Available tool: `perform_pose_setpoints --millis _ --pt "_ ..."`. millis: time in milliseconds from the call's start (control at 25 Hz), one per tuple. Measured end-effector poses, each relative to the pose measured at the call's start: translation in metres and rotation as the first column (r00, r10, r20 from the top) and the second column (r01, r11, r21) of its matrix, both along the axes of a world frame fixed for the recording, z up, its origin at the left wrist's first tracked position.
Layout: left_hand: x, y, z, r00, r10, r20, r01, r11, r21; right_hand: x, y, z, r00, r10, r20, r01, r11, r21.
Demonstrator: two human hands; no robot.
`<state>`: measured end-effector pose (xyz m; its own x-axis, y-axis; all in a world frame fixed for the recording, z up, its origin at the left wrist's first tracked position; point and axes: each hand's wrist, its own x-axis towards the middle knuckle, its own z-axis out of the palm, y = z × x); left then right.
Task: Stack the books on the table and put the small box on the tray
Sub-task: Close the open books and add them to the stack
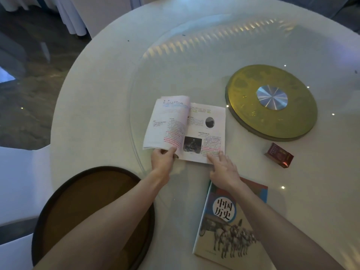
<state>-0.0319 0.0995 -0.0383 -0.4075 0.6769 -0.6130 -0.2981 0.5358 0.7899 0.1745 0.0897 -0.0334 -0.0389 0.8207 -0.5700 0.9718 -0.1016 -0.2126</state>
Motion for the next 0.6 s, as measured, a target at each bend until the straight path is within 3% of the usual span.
perform_pose_setpoints --millis 120,240,360,440,520,600 --pt "0.007 -0.004 0.001 0.952 -0.129 -0.278 0.165 0.980 0.112 0.007 -0.001 -0.001 0.999 0.005 -0.040 -0.004 0.999 0.044" --pt "0.015 -0.004 -0.001 0.817 -0.325 -0.477 0.436 0.889 0.142 0.010 0.007 0.000 0.947 -0.154 -0.282 0.187 0.978 0.092" --pt "0.022 -0.001 -0.003 0.622 -0.496 -0.606 0.669 0.739 0.081 0.014 0.024 0.007 0.681 -0.498 -0.537 0.574 0.818 -0.031" --pt "0.026 0.002 -0.006 0.518 -0.551 -0.655 0.711 0.703 -0.028 0.019 0.031 0.009 0.512 -0.627 -0.587 0.700 0.701 -0.138" --pt "0.031 0.003 -0.009 0.395 -0.614 -0.683 0.729 0.662 -0.174 0.023 0.034 0.005 0.448 -0.671 -0.590 0.739 0.650 -0.177" --pt "0.034 0.005 -0.009 0.390 -0.623 -0.678 0.707 0.674 -0.213 0.025 0.034 0.002 0.433 -0.683 -0.588 0.750 0.635 -0.185"
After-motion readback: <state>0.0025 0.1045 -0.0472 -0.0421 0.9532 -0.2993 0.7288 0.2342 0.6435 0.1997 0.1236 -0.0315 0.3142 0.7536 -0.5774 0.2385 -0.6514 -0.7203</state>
